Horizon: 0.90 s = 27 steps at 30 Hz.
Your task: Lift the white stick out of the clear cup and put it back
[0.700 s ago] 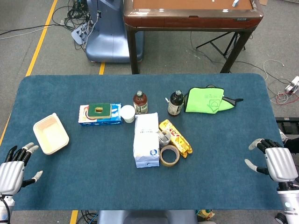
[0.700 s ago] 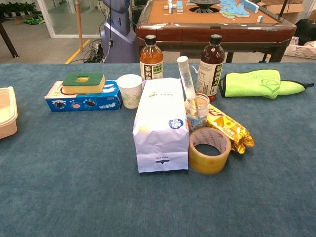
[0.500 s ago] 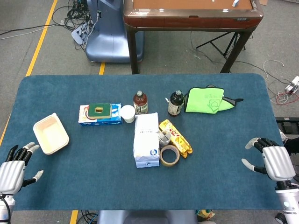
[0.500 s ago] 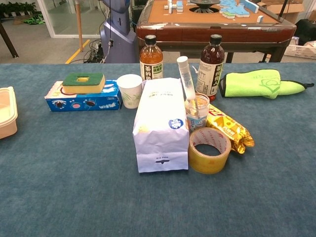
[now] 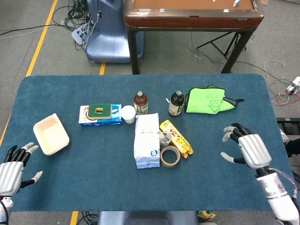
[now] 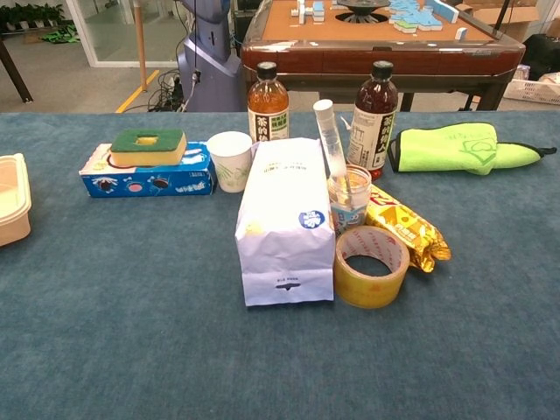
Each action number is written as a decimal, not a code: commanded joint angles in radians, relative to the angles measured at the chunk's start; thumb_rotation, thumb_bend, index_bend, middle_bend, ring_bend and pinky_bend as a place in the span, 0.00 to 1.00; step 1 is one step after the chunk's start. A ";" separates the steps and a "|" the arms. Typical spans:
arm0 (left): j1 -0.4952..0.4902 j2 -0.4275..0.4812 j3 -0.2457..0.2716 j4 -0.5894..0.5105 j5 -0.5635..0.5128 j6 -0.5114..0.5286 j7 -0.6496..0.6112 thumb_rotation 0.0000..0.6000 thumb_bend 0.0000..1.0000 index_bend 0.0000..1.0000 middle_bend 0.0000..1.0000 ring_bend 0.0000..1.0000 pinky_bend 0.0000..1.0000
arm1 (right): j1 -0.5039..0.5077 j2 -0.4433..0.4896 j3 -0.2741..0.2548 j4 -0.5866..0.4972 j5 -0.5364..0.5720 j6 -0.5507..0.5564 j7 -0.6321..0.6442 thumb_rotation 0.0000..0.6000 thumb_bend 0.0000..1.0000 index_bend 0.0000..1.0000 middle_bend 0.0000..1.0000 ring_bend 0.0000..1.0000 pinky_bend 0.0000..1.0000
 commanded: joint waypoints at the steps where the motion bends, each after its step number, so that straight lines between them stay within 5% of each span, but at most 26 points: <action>1: 0.003 0.005 0.003 0.000 0.001 0.002 -0.004 1.00 0.23 0.17 0.12 0.16 0.03 | 0.088 -0.044 0.041 -0.026 0.044 -0.093 -0.031 1.00 0.25 0.47 0.28 0.13 0.26; 10: 0.021 0.024 0.010 -0.009 0.005 0.022 -0.011 1.00 0.23 0.17 0.12 0.16 0.03 | 0.246 -0.159 0.103 0.023 0.174 -0.258 -0.063 1.00 0.25 0.47 0.26 0.12 0.26; 27: 0.024 0.023 0.012 -0.005 -0.006 0.005 -0.006 1.00 0.23 0.17 0.11 0.16 0.03 | 0.416 -0.309 0.118 0.146 0.285 -0.397 -0.093 1.00 0.35 0.38 0.22 0.10 0.24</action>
